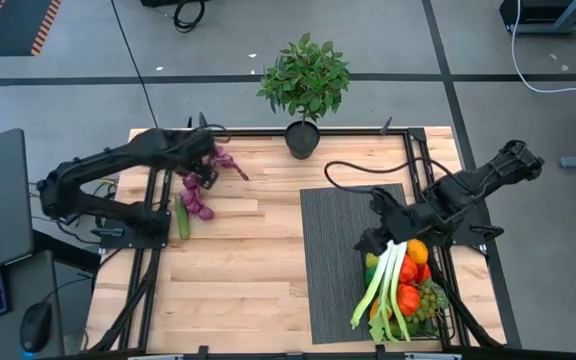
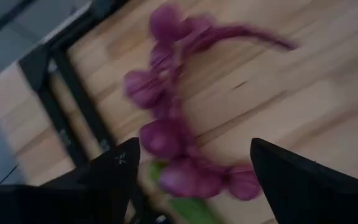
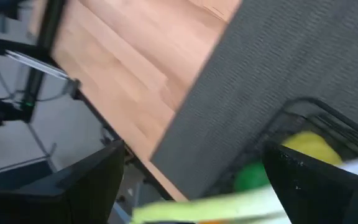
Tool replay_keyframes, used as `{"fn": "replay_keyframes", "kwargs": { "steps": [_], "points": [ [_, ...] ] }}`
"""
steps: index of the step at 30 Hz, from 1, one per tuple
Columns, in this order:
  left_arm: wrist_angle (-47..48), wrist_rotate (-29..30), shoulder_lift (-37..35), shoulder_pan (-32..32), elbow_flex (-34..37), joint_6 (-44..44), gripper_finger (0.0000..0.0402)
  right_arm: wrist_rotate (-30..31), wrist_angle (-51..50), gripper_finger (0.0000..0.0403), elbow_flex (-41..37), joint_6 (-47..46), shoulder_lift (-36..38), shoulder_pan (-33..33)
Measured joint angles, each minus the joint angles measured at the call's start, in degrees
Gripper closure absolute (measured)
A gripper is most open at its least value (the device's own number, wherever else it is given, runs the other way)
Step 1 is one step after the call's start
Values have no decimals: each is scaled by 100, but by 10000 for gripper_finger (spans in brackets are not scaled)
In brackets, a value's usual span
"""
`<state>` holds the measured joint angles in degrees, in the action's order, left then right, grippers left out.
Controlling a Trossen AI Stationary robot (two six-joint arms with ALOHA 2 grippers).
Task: Build produce basket
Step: Put the purple garlics into the black wire basket
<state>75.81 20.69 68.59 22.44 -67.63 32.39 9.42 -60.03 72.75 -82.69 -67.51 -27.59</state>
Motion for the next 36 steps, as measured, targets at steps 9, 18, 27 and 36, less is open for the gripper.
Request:
{"fn": "replay_keyframes", "kwargs": {
  "steps": [9,18,27,36],
  "points": [
    [-344,-788,1378,1472,55,-2046,88,1,385,27,0,164,0,224],
    [-1348,-976,2606,1964,54,-3466,88,-36,410,27,0,-261,0,226],
    [-1515,-912,3513,1988,54,-3801,92,18,331,28,0,-613,0,235],
    [-1488,-914,3709,1973,44,-3815,206,12,274,28,0,-613,0,332]
  ]
}}
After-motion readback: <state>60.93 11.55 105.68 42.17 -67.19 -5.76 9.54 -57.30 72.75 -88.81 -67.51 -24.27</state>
